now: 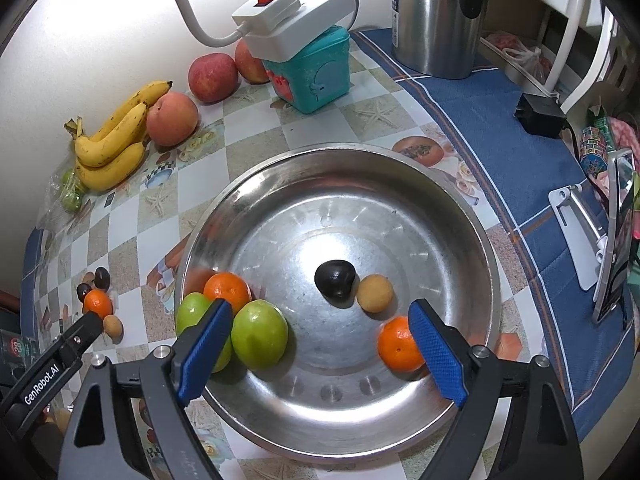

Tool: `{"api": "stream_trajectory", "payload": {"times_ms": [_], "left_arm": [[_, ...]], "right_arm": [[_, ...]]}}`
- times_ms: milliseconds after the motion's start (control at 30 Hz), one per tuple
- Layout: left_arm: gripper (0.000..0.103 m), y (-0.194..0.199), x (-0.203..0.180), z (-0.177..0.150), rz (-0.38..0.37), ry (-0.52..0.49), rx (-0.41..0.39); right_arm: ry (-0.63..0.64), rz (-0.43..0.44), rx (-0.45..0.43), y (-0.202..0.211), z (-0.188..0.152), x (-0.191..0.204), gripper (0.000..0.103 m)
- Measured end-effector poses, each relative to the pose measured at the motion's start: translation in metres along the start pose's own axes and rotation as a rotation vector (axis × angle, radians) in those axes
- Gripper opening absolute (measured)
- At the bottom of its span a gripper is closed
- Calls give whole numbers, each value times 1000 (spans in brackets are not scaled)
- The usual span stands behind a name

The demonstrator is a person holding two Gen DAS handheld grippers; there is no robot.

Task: Organize fruits
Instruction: 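Withdraw both open tools from the plate toward the remaining fruit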

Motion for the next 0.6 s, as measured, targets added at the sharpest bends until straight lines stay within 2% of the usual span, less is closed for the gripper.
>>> {"api": "stream_trajectory", "payload": {"times_ms": [200, 300, 500, 600], "left_arm": [[103, 8, -4, 3, 9, -56, -27], [103, 13, -2, 6, 49, -110, -51], [103, 15, 29, 13, 108, -86, -57], [103, 16, 53, 18, 177, -72, -68]], "right_arm": [[2, 11, 4, 0, 0, 2, 90], [15, 30, 4, 2, 0, 9, 90], [74, 30, 6, 4, -2, 28, 90], [97, 35, 11, 4, -4, 41, 90]]}}
Point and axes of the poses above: each gripper's, at about its wrist camera, not at the fingertips, and y roughly against the way its jaws point, x to its left, z to its top, the point moved 8 cm from there along -y, roughly the way its jaws point, and after that the axes turned 7 degrees about x, right-handed, at the moved point
